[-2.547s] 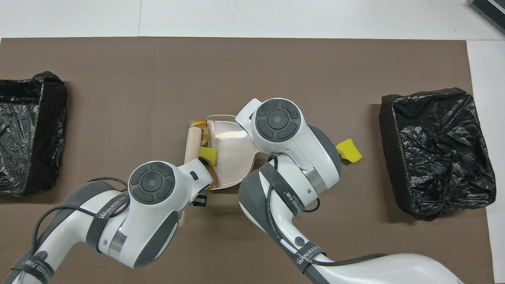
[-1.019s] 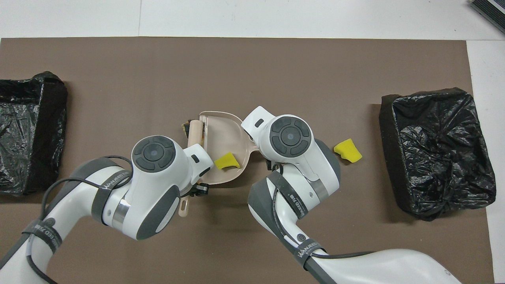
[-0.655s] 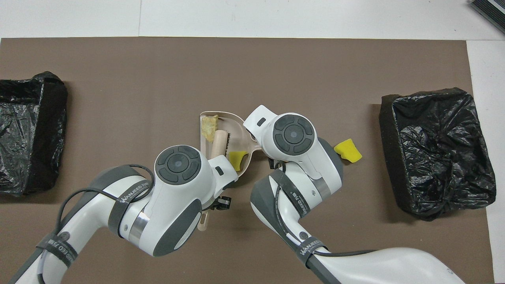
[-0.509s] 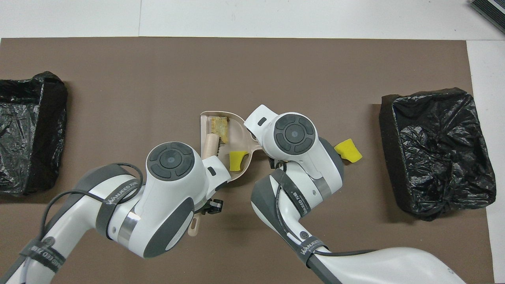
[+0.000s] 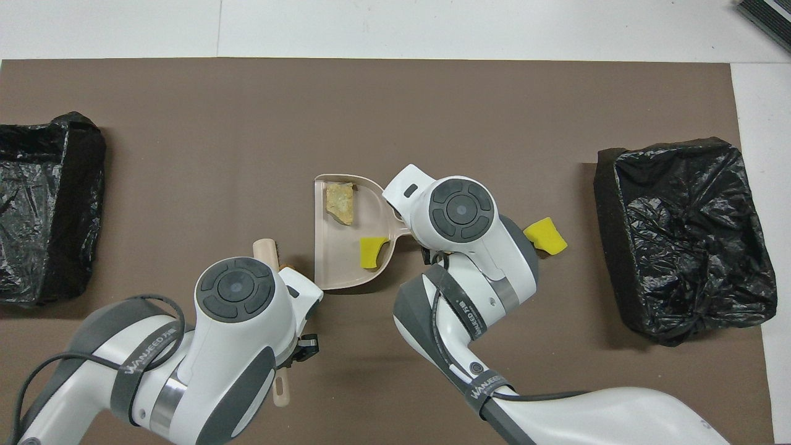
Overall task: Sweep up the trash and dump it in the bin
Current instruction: 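Sweep the bread and sponge into the dustpan with the left gripper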
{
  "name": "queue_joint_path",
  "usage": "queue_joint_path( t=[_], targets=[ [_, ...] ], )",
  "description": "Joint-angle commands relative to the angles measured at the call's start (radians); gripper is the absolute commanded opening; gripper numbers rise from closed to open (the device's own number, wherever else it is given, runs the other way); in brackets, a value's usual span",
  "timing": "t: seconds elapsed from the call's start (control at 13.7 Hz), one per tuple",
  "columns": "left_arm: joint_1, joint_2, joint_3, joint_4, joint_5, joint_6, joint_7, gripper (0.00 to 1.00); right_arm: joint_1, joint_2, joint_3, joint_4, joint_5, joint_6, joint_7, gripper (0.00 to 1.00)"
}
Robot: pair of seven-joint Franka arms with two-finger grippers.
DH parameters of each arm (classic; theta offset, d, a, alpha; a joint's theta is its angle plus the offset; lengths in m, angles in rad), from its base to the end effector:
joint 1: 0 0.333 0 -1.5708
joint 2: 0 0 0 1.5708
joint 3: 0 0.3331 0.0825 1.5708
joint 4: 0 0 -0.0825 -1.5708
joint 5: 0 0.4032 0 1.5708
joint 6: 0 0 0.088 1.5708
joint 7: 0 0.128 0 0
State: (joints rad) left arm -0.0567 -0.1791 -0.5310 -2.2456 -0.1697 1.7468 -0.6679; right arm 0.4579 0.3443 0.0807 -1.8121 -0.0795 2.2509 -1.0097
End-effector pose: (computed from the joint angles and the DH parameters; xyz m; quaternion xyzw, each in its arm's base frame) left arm 0.3725 -0.2736 0.3954 -0.9818 -0.0794 0.1578 0.0702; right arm 0.5800 0.3384 0.3462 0.6996 0.7127 0.0423 0.0293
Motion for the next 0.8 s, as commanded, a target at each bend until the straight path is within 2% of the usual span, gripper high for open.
queue_joint_path(
  t=[0.0, 0.29, 0.44, 0.58, 0.73],
  targets=[
    [-0.002, -0.049, -0.007, -0.153, -0.082, 0.182, -0.16, 0.0, -0.015, -0.024, 0.007, -0.027, 0.024, -0.007, -0.043, 0.0],
    [-0.026, 0.021, -0.007, -0.177, -0.17, 0.379, -0.352, 0.0, -0.016, -0.024, 0.007, -0.027, 0.024, -0.007, -0.043, 0.0],
    [-0.025, 0.068, -0.007, -0.149, -0.215, 0.476, -0.337, 0.0, -0.016, -0.024, 0.005, -0.027, 0.024, -0.008, -0.043, 0.0],
    [-0.026, 0.128, -0.011, -0.071, -0.217, 0.471, -0.27, 0.0, -0.016, -0.027, 0.007, -0.027, 0.024, -0.01, -0.043, 0.0],
    [-0.038, 0.185, -0.046, -0.048, -0.215, 0.484, -0.188, 0.0, -0.016, -0.027, 0.007, -0.027, 0.024, -0.011, -0.041, 0.0]
  ],
)
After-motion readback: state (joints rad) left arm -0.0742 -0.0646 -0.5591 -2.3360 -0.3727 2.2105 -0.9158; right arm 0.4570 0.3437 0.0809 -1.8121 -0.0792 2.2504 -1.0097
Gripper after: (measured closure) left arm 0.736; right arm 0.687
